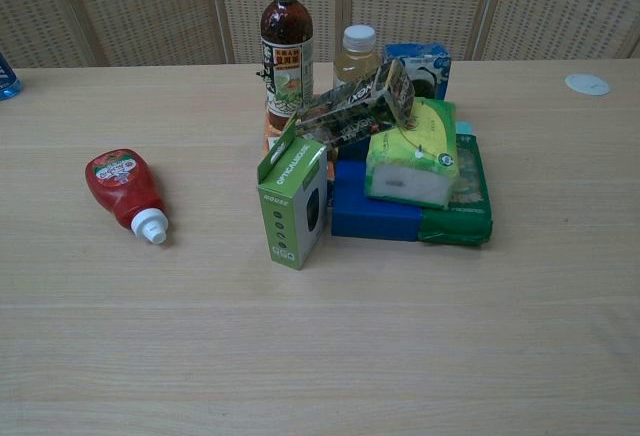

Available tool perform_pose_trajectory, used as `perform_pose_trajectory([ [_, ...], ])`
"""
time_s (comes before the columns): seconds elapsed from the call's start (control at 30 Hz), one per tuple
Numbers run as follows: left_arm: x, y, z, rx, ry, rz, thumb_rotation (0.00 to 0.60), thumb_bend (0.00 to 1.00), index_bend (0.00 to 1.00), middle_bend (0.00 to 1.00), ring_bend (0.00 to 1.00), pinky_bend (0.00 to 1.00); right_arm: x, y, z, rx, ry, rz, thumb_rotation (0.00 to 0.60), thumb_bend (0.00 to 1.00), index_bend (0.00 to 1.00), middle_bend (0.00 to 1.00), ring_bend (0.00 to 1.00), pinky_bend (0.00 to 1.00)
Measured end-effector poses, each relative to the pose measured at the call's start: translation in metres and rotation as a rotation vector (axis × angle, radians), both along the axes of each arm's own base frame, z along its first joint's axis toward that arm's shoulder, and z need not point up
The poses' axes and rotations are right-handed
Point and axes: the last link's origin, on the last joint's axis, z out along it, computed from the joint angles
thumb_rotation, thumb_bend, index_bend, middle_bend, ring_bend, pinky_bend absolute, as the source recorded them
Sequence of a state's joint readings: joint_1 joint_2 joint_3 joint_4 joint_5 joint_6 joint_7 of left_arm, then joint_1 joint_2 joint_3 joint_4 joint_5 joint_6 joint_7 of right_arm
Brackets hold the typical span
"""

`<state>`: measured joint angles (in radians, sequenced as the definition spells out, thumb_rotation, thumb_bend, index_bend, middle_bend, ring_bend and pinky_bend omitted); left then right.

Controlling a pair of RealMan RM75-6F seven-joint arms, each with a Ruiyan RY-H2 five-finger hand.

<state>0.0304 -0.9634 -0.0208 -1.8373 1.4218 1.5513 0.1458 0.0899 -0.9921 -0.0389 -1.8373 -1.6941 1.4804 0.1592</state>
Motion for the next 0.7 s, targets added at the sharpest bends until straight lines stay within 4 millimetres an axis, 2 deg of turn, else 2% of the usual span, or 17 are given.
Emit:
perform_pose_trajectory([
  [0.4, -0.001, 0.006, -0.012, -0.068, 0.001, -0.017, 0.600, 0.00, 0.00, 0.00, 0.00, 0.00, -0.002, -0.001, 0.003, -0.015, -0.007, -0.013, 0.586, 0.00, 0.00, 0.00, 0.00, 0.00],
  [0.5, 0.002, 0.018, -0.016, -0.111, 0.017, -0.076, 0.600, 0.00, 0.00, 0.00, 0.00, 0.00, -0.004, -0.003, 0.004, -0.015, -0.007, -0.019, 0.587, 0.00, 0.00, 0.00, 0.00, 0.00],
  [0.7, 0.020, 0.057, -0.026, -0.238, 0.064, -0.257, 0.600, 0.00, 0.00, 0.00, 0.00, 0.00, -0.003, -0.002, 0.006, -0.024, -0.009, -0.016, 0.586, 0.00, 0.00, 0.00, 0.00, 0.00],
])
